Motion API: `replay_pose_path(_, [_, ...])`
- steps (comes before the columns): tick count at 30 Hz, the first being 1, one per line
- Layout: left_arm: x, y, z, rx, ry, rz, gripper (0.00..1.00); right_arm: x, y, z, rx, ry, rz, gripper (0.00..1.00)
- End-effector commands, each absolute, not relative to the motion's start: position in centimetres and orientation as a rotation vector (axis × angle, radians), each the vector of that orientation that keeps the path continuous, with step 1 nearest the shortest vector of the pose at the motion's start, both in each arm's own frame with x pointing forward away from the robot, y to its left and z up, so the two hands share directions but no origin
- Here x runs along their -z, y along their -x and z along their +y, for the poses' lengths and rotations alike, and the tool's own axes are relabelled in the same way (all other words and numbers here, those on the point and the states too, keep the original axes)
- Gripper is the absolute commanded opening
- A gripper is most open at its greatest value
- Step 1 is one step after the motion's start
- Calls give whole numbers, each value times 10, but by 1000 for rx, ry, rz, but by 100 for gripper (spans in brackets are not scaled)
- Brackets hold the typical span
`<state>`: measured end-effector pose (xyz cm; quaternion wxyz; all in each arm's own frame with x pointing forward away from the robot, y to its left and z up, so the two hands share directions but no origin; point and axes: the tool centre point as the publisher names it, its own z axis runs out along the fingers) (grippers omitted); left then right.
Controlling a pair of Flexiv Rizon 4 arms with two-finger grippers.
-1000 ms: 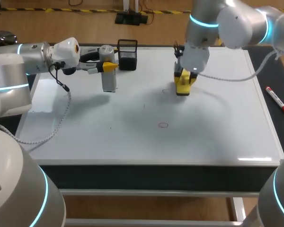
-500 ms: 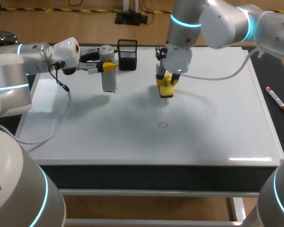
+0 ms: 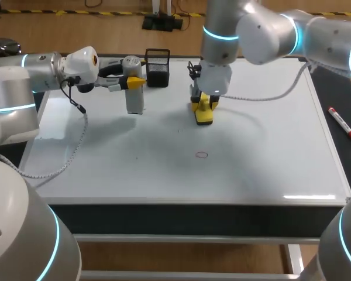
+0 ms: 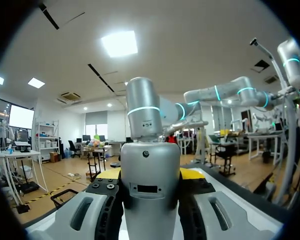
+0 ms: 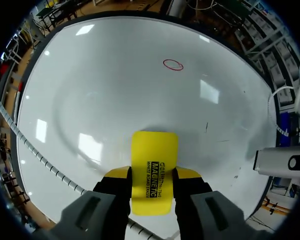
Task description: Pick up the inspection probe, press it on each red-marked spot on the whiteboard one by one, put down the probe, pick up the eraser, and wipe off all the red marks.
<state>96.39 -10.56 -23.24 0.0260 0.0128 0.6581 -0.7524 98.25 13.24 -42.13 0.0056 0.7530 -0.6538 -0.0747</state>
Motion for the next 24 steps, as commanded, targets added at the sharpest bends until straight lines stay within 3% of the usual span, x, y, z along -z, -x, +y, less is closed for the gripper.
replay_pose_path(1, [231,-963,-105,2323,-38,2034,0,422,-983,122,231,-2343,-2056,0])
replay_pose_path(24, [231,-963,-105,2323,-38,2034,0,420,-986,50,180,-2170,-2205,0])
